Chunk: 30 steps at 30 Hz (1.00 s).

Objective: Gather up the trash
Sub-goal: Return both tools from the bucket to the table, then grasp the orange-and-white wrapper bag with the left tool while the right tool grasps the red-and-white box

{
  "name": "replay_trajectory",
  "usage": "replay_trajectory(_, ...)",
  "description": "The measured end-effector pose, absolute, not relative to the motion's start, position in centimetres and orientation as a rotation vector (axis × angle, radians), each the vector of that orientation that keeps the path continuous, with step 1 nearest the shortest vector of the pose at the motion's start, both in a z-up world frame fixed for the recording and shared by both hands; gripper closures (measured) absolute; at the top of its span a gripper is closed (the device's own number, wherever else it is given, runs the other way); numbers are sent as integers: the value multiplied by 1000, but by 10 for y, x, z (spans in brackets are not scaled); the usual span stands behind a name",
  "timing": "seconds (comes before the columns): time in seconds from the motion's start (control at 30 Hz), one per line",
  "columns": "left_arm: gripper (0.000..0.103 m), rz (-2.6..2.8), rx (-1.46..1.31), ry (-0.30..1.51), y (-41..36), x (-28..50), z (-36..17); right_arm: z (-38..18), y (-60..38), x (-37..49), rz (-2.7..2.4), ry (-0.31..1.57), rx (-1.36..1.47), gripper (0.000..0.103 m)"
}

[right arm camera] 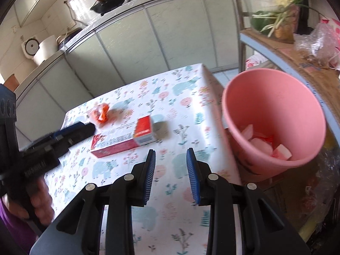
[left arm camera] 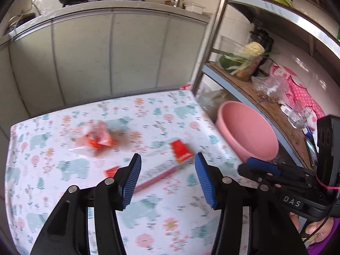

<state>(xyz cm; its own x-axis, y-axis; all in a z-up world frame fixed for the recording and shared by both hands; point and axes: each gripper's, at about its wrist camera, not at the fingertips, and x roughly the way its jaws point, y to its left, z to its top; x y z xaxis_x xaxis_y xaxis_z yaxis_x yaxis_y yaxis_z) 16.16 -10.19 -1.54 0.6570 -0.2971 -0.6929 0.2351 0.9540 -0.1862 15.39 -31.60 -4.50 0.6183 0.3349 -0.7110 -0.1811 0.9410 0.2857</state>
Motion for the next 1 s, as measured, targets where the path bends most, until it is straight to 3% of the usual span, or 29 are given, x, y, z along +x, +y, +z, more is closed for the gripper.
replay_trajectory(0.4,51,-99,-132,784,8,171,-32,-63,-270,173,466,934,223,72)
replay_trajectory(0.83,57,-133,-178,835,9,220,-68,-84,-254,216,580,1055,399,72)
replay_trajectory(0.93,72,-153,-191,835,8,227,-71,-87,-255,230,578,1070,445,72)
replay_trajectory(1.0,72,-161,-196,829,7,228,-71,-88,-255,239,568,1074,452,72)
